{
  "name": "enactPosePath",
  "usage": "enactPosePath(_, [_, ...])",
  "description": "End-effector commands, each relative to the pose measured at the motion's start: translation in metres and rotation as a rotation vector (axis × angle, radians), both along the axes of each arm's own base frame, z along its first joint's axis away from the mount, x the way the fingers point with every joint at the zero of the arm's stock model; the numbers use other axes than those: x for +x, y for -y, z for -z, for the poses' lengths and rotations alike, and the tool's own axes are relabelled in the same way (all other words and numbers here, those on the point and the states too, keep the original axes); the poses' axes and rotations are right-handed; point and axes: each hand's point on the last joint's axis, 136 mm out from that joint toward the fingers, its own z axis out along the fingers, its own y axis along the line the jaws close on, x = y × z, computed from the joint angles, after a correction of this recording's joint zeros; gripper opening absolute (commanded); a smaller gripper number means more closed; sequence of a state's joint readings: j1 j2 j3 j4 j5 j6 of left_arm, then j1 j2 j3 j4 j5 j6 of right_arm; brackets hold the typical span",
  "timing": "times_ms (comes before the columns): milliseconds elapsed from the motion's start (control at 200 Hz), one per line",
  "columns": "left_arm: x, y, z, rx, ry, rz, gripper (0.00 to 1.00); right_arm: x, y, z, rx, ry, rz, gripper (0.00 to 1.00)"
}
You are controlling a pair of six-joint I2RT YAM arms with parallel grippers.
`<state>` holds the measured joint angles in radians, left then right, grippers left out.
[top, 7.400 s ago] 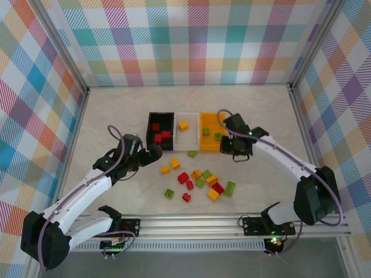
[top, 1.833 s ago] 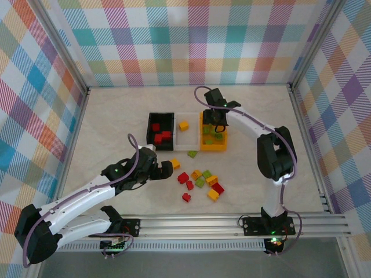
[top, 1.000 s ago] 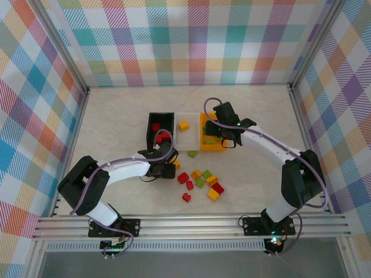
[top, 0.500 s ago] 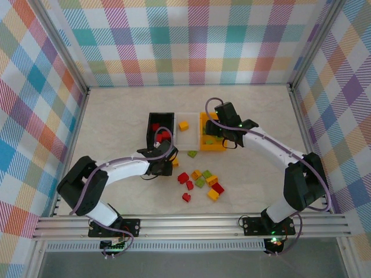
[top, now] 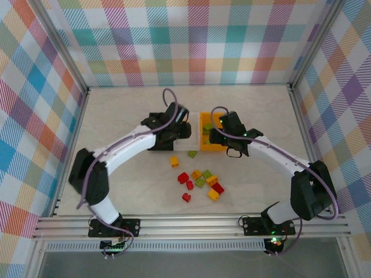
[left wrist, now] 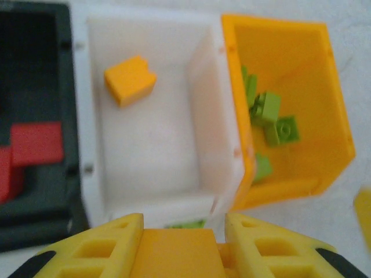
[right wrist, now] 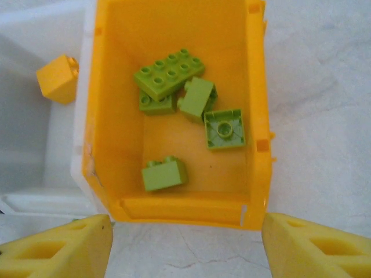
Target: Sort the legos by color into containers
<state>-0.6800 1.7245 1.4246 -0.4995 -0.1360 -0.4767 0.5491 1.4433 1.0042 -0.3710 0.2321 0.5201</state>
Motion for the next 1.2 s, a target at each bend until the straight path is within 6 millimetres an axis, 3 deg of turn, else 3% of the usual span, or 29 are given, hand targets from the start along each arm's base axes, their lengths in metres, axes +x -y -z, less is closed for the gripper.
enactPosePath(0, [0.026, -0.004, 0.02, 0.103, -0.026, -0.028, 0.32, -0.005, 0.002, -0.009, 0.044, 0.019, 0.014, 0.7])
enactPosePath(190, [0.061, 0.004, 0.047, 0.148, -0.069, -0.065, 0.31, -0.015, 0.007, -0.009, 0.06, 0.021, 0.014, 0.7])
enactPosePath(380, [0.066, 0.012, 0.073, 0.159, -0.126, -0.067, 0.31, -0.022, 0.01, -0.011, 0.065, 0.027, 0.009, 0.7])
enactPosePath(435, [0.065, 0.014, 0.074, 0.151, -0.132, -0.063, 0.35, -0.024, 0.011, -0.012, 0.069, 0.028, 0.01, 0.7])
enactPosePath(510, [0.063, 0.016, 0.074, 0.148, -0.134, -0.06, 0.49, -0.026, 0.011, -0.014, 0.074, 0.028, 0.007, 0.71])
enactPosePath(670, [0.058, 0.026, 0.052, 0.117, -0.094, -0.037, 0.75, -0.03, 0.009, -0.016, 0.089, 0.019, -0.006, 0.72])
enactPosePath(845, [0.038, 0.041, 0.002, 0.023, -0.02, 0.013, 0.92, -0.043, 0.0, -0.01, 0.117, -0.046, -0.063, 0.7])
enactPosePath(880, [0.033, 0.042, -0.007, -0.003, -0.011, 0.021, 0.99, -0.049, -0.002, -0.007, 0.119, -0.066, -0.079, 0.7])
enactPosePath(1025, [-0.001, 0.04, -0.036, -0.108, 0.023, 0.055, 1.0, -0.076, -0.009, 0.015, 0.102, -0.172, -0.145, 0.71])
enactPosePath(1195, [-0.05, 0.021, -0.037, -0.146, 0.028, 0.072, 1.0, -0.125, -0.016, 0.047, 0.071, -0.321, -0.235, 0.7])
